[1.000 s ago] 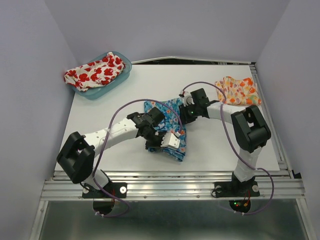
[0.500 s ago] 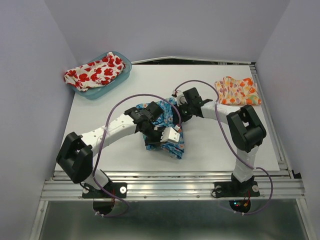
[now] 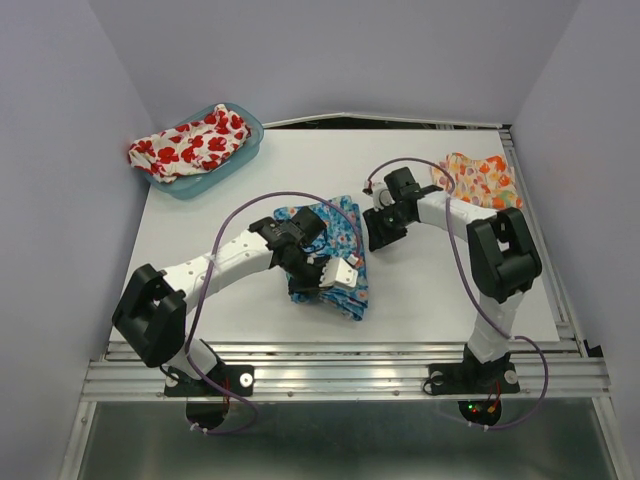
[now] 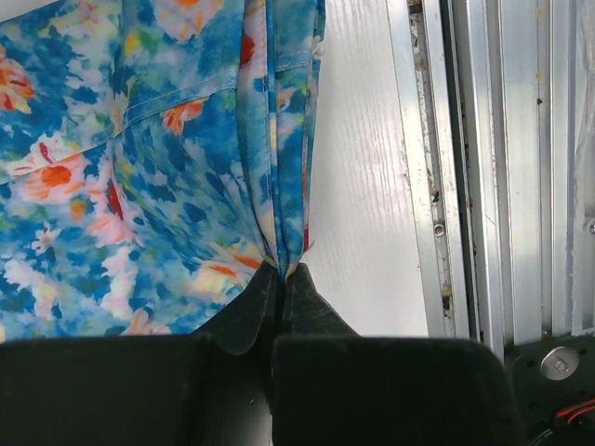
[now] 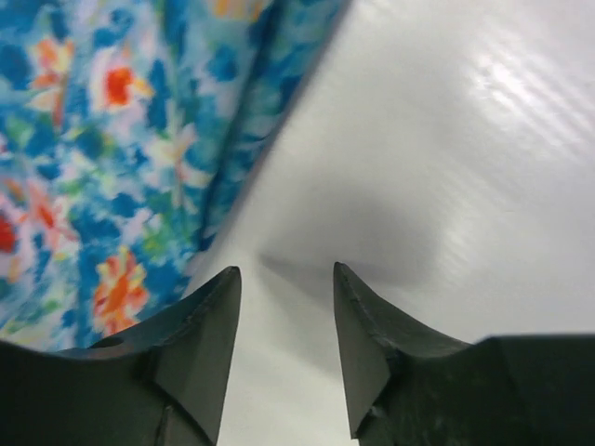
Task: Fold and stack the skirts
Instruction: Fold the skirt
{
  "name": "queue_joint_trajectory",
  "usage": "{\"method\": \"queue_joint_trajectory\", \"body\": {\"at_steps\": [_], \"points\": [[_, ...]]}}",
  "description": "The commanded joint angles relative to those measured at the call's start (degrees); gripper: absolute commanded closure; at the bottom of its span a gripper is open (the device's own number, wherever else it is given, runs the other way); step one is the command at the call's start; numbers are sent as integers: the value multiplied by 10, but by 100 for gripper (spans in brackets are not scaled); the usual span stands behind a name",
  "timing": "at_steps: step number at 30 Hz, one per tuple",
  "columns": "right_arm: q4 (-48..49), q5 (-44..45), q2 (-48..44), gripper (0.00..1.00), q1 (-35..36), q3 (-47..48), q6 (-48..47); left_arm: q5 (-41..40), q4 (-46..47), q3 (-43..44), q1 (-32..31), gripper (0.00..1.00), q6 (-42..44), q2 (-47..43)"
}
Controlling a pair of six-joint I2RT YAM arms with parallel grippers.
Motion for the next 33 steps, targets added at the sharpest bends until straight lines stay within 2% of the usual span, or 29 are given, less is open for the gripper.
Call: {"method": "queue_joint_trajectory", "body": {"at_steps": [1,6,14,23,31,33], "points": [[-15,-116,-45,53,5,8,37,8,-2,-11,2,100,7,-27],[35,-209,-50,61,5,2,115,4,-1,-13,1,100,9,-27],[96,-221,-66,65,5,-4,162,4,0,-17,2,100,9,-31],[143,-200,32,66,11,-16,160,6,-5,-4,4,100,3,-31],[126,-162,75,68,21,-63,122,29,-40,44,15,100,-11,-37],[119,-164,83,71,21,-65,107,39,-57,65,23,100,-14,-36]]}}
